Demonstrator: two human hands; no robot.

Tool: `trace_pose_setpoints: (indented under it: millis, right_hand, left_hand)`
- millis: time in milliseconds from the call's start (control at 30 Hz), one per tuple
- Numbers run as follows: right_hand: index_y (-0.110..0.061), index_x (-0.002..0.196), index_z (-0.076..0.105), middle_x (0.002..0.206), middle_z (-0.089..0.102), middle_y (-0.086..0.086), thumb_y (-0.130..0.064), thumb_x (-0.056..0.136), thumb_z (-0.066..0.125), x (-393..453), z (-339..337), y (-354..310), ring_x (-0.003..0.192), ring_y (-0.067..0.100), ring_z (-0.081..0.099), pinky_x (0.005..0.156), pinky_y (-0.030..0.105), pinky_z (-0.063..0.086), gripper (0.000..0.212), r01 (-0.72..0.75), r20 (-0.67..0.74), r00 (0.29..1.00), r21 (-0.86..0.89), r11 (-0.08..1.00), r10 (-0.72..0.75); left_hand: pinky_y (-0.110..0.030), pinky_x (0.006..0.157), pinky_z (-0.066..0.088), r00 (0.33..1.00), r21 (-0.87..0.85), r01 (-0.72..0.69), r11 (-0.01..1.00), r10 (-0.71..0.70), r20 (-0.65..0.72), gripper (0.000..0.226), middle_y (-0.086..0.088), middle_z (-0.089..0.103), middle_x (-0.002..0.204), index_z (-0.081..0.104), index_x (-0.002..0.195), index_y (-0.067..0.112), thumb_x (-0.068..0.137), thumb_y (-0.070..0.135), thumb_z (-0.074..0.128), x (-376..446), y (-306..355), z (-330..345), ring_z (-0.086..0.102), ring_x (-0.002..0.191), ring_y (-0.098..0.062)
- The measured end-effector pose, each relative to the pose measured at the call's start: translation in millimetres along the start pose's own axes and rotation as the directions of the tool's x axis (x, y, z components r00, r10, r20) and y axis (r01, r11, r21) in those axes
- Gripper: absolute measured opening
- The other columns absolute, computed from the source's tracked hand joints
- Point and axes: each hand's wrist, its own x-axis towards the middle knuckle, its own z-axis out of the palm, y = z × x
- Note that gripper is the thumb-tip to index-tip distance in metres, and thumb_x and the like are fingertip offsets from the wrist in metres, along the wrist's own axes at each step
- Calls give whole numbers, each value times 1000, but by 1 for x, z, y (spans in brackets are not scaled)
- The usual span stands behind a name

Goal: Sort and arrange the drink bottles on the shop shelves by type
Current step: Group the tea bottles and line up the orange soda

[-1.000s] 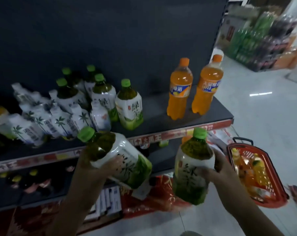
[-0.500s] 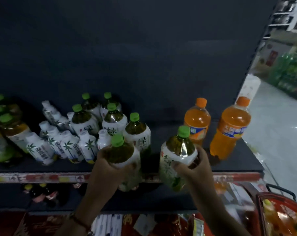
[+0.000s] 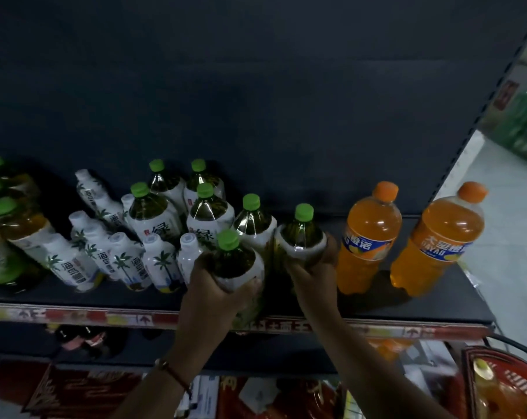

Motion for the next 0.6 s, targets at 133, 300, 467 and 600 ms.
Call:
trace_pose_setpoints:
  millis: [133, 300, 467, 600]
  right_hand:
    - [-26, 138, 41, 128, 60, 3, -82, 68, 61, 30, 12, 13, 113, 24, 61, 96, 40, 53, 92, -155, 32, 986, -171, 973, 163]
    - [-23, 155, 12, 154, 35, 6, -39, 84, 67, 50, 16, -9, 139, 27, 39, 112, 45, 36, 91, -185, -35, 983, -265, 946, 182]
    - [-29, 134, 44, 122, 58, -14, -30, 91, 64, 1, -19, -43, 110, 4, 59, 82, 21, 52, 47, 59, 201, 979, -397, 916, 24]
    - [-30, 140, 46, 138, 37, -25, -28, 92, 61, -31, -60, -67, 119, -16, 29, 88, 0, 35, 50, 318, 246, 947, -647, 693, -205]
  left_hand:
    - [-37, 90, 57, 999, 11, -35, 999, 34, 33, 79, 13, 61, 123, 45, 129, 32, 65, 57, 84, 18, -2, 11, 61, 110, -1]
    - [-46, 93, 53, 990, 199, -136, 971, 138, 2, 92, -1, 51, 135, 33, 142, 19, 74, 65, 74, 42, -11, 30, 55, 123, -19]
    - [-52, 89, 49, 935, 696, -225, 682, 351, -42, 96, -23, 41, 136, 21, 153, 1, 85, 45, 72, 35, 3, 38, 50, 116, -41]
    - [-56, 109, 34, 836, 582, -445, 680, 549, -2, 86, -25, 34, 148, 28, 153, 4, 86, 41, 69, 22, 44, 32, 34, 138, -41]
